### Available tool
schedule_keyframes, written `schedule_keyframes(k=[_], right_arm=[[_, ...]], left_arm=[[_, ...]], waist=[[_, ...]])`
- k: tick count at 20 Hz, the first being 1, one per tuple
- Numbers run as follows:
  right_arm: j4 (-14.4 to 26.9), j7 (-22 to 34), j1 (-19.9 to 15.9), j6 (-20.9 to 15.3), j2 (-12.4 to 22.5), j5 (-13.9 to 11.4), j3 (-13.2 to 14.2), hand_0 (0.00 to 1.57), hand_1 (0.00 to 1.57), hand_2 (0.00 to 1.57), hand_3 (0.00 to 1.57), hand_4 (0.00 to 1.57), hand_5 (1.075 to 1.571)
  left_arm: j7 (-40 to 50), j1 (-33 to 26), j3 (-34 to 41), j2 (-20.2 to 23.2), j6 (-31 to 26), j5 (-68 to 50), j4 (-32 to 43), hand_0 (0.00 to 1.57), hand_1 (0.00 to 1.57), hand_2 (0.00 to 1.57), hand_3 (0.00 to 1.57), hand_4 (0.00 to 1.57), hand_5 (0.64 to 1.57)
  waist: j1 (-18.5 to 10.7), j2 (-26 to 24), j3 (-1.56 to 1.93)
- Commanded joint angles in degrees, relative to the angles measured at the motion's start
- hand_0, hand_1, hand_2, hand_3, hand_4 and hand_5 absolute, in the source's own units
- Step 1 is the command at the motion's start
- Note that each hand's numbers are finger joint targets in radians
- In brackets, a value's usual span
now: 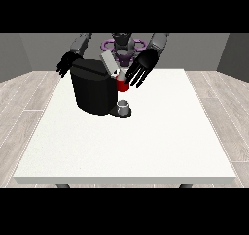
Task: Insert the coffee pod into the coffee machine and close the lid
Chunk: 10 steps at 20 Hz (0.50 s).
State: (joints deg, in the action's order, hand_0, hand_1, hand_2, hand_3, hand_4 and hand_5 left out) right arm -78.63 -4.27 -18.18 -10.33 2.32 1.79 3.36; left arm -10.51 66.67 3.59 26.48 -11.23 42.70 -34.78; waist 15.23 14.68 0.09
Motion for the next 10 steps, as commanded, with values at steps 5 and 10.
schedule_keyframes(k=[5, 10], right_arm=[[1.2, -1.3, 1.0, 0.2, 0.2, 0.9, 1.2, 0.00, 0.00, 0.00, 0.00, 0.43, 1.571], [-0.2, -1.3, 6.2, 2.4, 0.7, 2.0, 0.8, 0.00, 0.00, 0.00, 0.00, 0.43, 1.571]], left_arm=[[0.5, -1.4, -0.2, -1.6, -0.1, 0.8, -0.9, 0.00, 0.00, 0.00, 0.00, 0.00, 1.571], [2.2, -4.8, 0.6, -2.5, -0.3, 0.3, -1.0, 0.00, 0.00, 0.00, 0.00, 0.00, 1.571]], waist=[[-1.1, -2.1, -0.07], [-1.2, -7.5, -0.08]])
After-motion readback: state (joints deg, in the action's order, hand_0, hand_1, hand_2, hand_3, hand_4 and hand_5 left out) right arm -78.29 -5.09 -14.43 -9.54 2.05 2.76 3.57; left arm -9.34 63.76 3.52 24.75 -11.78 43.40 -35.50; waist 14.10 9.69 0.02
